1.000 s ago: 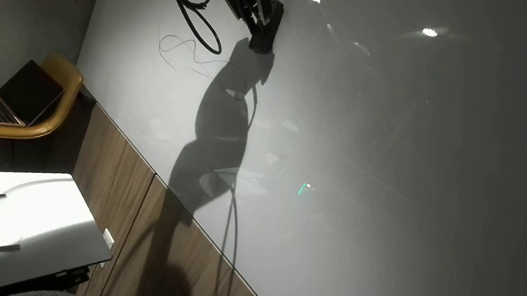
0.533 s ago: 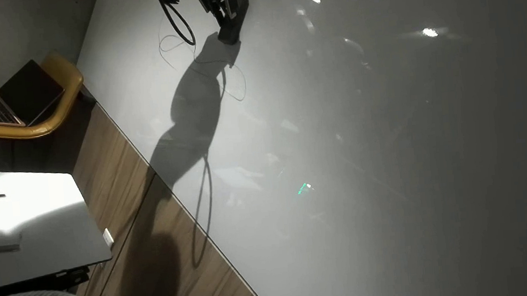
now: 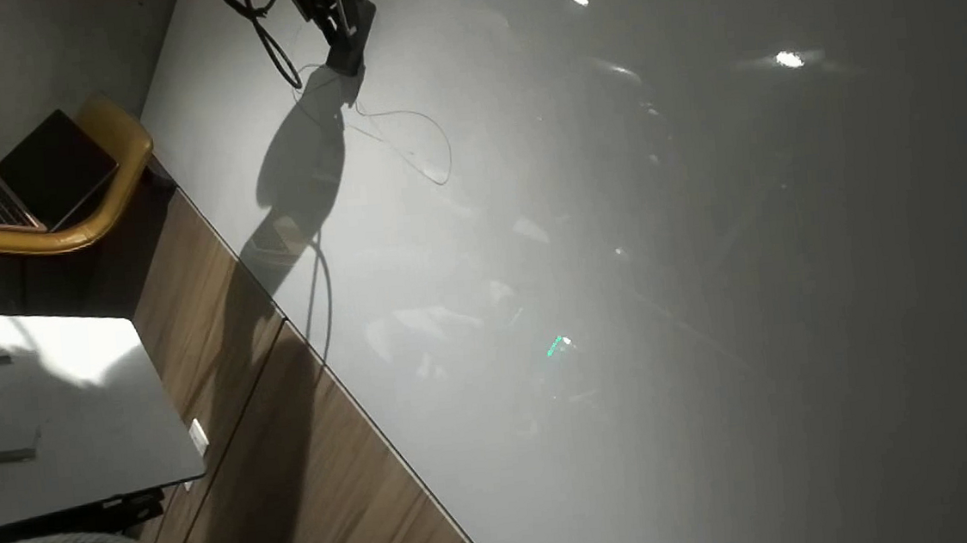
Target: Use the duster to erase the markings on the whiteboard
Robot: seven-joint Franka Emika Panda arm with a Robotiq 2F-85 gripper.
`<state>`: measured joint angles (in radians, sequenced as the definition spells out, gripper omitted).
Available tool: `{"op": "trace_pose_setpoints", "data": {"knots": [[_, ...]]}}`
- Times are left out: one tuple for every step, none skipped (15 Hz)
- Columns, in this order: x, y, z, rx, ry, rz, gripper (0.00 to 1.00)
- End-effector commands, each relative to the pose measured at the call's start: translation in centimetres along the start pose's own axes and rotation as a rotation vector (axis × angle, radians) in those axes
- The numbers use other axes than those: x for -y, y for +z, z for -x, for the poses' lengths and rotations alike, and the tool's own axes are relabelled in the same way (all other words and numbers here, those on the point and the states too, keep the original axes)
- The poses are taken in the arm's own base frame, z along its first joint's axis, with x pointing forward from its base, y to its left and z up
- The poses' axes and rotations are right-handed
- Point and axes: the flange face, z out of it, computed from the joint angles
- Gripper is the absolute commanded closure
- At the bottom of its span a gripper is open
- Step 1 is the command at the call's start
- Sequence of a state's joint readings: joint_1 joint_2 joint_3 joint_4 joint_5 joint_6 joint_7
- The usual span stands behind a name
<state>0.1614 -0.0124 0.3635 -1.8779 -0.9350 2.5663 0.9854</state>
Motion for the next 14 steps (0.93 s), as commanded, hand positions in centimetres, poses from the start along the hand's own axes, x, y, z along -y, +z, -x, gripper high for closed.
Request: {"op": "trace_pose_setpoints", "data": {"knots": [[7.1, 1.7, -1.2, -0.009, -0.032, -0.036, 0.73], [8.9, 2.0, -1.2, -0.008, -0.049, -0.044, 0.73], [10.6, 2.4, -1.2, -0.006, -0.064, -0.050, 0.73], [12.1, 2.7, -1.4, -0.003, -0.077, -0.057, 0.73], [13.4, 3.0, -1.6, 0.002, -0.085, -0.062, 0.73], [14.5, 3.2, -1.7, 0.005, -0.091, -0.068, 0.73], [15.5, 3.4, -1.7, 0.009, -0.097, -0.070, 0.73], [16.2, 3.5, -1.9, 0.012, -0.100, -0.072, 0.73], [16.7, 3.7, -2.1, 0.015, -0.104, -0.070, 0.73], [16.9, 4.0, -2.1, 0.015, -0.110, -0.065, 0.73], [16.8, 4.5, -2.2, 0.018, -0.117, -0.054, 0.73], [16.3, 4.9, -2.2, 0.022, -0.121, -0.042, 0.73], [15.7, 5.2, -2.3, 0.024, -0.126, -0.028, 0.73], [14.8, 5.5, -2.2, 0.028, -0.126, -0.017, 0.73]]}}
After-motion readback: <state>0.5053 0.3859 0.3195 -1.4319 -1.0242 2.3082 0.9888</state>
